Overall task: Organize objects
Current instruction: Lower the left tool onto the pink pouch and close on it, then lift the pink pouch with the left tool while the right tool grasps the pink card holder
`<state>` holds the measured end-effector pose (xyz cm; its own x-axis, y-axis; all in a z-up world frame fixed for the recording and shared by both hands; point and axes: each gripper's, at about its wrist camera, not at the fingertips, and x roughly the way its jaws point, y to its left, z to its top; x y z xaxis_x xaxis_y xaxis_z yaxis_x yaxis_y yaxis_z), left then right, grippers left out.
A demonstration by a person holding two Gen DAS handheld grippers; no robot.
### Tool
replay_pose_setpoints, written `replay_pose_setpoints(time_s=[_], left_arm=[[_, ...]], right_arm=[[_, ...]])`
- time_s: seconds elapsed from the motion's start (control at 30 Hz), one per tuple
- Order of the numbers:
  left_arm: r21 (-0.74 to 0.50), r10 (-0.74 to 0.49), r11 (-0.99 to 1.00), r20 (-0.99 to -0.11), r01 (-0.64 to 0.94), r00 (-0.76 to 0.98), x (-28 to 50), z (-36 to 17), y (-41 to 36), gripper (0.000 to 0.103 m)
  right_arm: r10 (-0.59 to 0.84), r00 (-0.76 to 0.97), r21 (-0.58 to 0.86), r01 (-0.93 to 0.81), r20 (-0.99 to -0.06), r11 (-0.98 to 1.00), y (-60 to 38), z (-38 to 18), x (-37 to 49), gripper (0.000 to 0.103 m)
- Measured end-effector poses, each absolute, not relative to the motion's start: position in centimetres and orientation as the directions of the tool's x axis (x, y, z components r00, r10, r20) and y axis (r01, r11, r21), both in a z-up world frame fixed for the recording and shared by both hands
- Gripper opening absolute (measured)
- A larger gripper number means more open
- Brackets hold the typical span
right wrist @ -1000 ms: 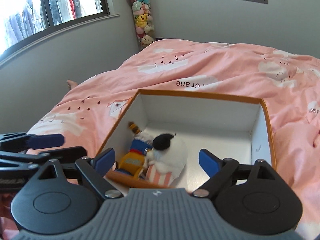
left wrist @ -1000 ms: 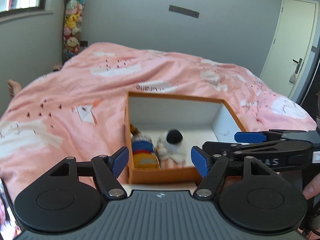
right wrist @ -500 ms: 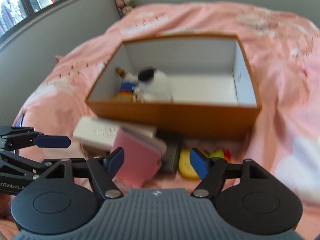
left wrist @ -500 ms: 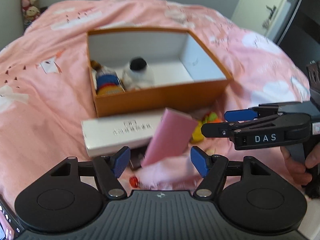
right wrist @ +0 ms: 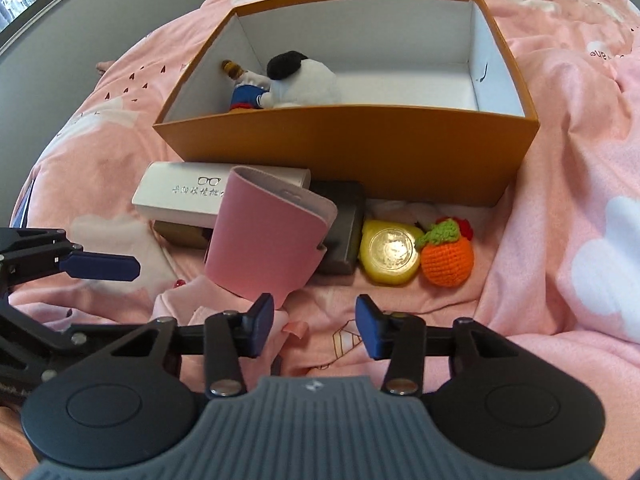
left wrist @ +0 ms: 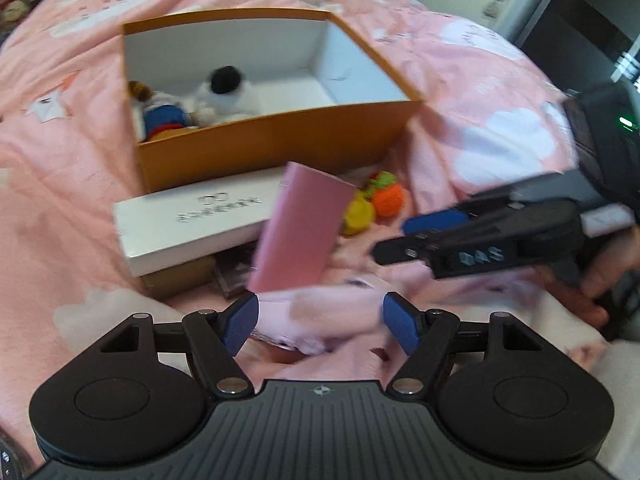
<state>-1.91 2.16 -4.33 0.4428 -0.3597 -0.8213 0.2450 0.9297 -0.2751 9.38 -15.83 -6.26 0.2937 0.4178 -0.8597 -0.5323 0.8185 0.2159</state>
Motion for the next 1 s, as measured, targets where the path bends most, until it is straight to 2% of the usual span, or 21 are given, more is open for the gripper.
replay_pose_setpoints(time_s=[0.13,0.43,0.63,0.67,0.77,1.0], left_arm=[[-0.262,-0.364,0.924,-0.825,0.278,0.432,-2.3,-4.4,1.9,0.084],[-0.288,-0.362,0.929,-0.831,0.230,0.422,-1.2,-5.9,2.2,0.085],[-0.276,-0.345,0.937,-0.821,0.213,0.455,-0.8,-5.7,1.9,0.055],[-0.275,-0.342,0.939,-0.818,0.206,0.463,-0.7,-5.7,2.0,0.047],[-0.289,-0.335,0.942,-0.809,0.168,0.483,-0.5,-5.6,2.5,0.036],[-0.288,-0.277,0.956,-0.804,0.063,0.526,0.0,-5.6,3.6,0.023]], right_arm=[[0.413,0.289,0.217,-0.527,-0.864,0.822,-15.9,-6.3,9.5,0.048],[0.409,0.277,0.215,-0.534,-0.870,0.818,-15.7,-6.6,9.4,0.048],[0.402,0.307,0.196,-0.529,-0.862,0.826,-15.9,-6.4,9.5,0.048],[0.402,0.308,0.197,-0.527,-0.862,0.827,-16.0,-6.4,9.6,0.048],[0.400,0.324,0.188,-0.525,-0.858,0.830,-16.1,-6.2,9.6,0.048],[0.396,0.373,0.157,-0.531,-0.839,0.833,-16.1,-5.3,9.4,0.048]])
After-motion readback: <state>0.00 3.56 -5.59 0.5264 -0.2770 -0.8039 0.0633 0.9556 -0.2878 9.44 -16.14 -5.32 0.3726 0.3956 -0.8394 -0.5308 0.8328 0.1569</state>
